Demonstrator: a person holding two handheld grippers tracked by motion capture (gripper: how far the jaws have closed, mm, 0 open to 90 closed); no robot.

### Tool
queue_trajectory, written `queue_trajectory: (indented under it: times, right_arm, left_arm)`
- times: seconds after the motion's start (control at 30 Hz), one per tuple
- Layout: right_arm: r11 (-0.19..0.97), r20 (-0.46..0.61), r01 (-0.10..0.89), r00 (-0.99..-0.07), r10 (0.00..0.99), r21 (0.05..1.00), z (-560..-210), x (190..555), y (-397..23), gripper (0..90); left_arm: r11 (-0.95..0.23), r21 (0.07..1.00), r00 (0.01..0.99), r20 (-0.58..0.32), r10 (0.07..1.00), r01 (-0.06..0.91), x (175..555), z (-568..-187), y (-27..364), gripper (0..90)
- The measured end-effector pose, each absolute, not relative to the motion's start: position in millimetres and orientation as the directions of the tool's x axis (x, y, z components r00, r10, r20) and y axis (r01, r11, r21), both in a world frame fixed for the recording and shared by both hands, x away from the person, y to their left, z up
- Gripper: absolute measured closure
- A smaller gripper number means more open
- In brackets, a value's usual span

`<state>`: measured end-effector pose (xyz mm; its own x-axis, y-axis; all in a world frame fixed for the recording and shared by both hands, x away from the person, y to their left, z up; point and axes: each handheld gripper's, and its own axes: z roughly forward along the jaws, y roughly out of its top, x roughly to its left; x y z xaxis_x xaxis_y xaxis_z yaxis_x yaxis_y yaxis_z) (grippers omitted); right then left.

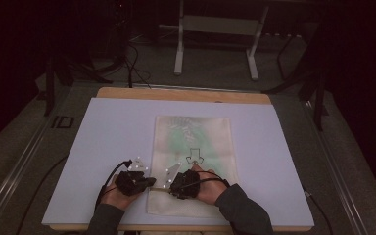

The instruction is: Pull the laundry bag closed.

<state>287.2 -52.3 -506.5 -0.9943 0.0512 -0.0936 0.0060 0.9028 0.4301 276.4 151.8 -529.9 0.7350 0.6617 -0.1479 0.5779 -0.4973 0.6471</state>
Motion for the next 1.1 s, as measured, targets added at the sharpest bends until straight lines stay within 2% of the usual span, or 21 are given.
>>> queue_trajectory:
  times: [1.1]
  right_arm:
    - [0.925,-0.092,-0.003,-0.995,0.035,0.381,-501,287,-68,82.5]
  left_arm:
    - [-0.499,0.647,0.734,-0.141,0.665,0.577,276,-530,151,89.7]
